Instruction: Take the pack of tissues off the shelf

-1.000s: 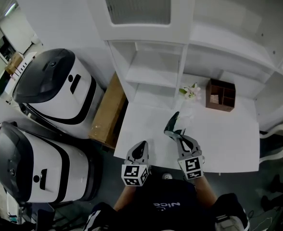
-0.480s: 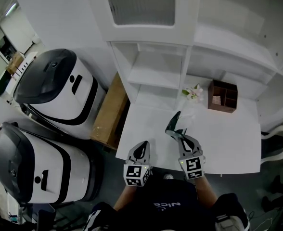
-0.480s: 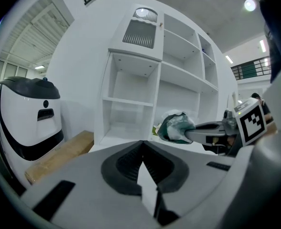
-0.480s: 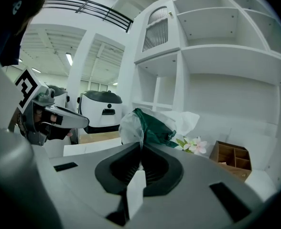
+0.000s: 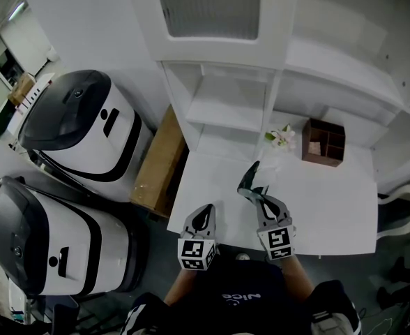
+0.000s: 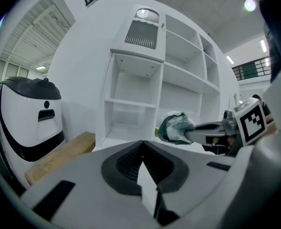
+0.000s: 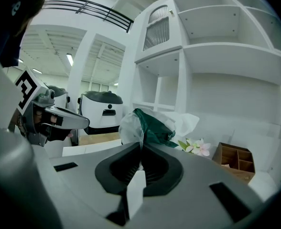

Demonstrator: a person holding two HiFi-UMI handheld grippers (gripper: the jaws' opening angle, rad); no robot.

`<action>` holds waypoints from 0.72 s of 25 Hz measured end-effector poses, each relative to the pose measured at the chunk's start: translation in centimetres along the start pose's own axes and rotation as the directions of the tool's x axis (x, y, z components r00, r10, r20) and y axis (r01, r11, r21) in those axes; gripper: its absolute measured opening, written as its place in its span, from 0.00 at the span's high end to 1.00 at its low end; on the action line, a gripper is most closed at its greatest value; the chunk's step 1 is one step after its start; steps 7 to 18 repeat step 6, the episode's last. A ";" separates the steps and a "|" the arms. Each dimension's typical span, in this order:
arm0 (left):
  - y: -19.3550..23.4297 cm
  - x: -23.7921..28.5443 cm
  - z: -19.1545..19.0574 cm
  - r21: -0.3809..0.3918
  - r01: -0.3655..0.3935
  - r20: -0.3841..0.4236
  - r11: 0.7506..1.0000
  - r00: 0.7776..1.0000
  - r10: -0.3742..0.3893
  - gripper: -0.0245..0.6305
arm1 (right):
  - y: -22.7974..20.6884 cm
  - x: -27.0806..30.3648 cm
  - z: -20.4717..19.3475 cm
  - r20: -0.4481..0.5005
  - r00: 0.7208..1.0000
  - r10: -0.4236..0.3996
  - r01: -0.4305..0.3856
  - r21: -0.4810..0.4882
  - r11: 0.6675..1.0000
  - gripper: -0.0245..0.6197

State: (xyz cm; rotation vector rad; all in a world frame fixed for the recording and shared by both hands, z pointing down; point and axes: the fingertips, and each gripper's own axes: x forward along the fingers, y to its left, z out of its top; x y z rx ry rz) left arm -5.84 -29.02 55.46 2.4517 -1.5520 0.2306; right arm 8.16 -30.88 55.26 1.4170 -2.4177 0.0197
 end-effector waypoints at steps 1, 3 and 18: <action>0.0 0.1 0.1 -0.002 0.000 0.002 1.000 1.000 0.000 0.96 | 0.0 0.1 0.1 0.000 1.000 0.002 -0.002 -0.004 1.000 0.95; 0.1 0.3 0.1 -0.003 -0.001 0.004 1.000 1.000 0.001 0.96 | 0.1 0.2 0.1 0.000 1.000 0.007 -0.007 -0.010 1.000 0.95; 0.3 0.5 0.1 -0.005 -0.004 0.005 1.000 1.000 0.004 0.96 | 0.1 0.4 0.1 0.000 1.000 0.009 -0.009 -0.014 1.000 0.95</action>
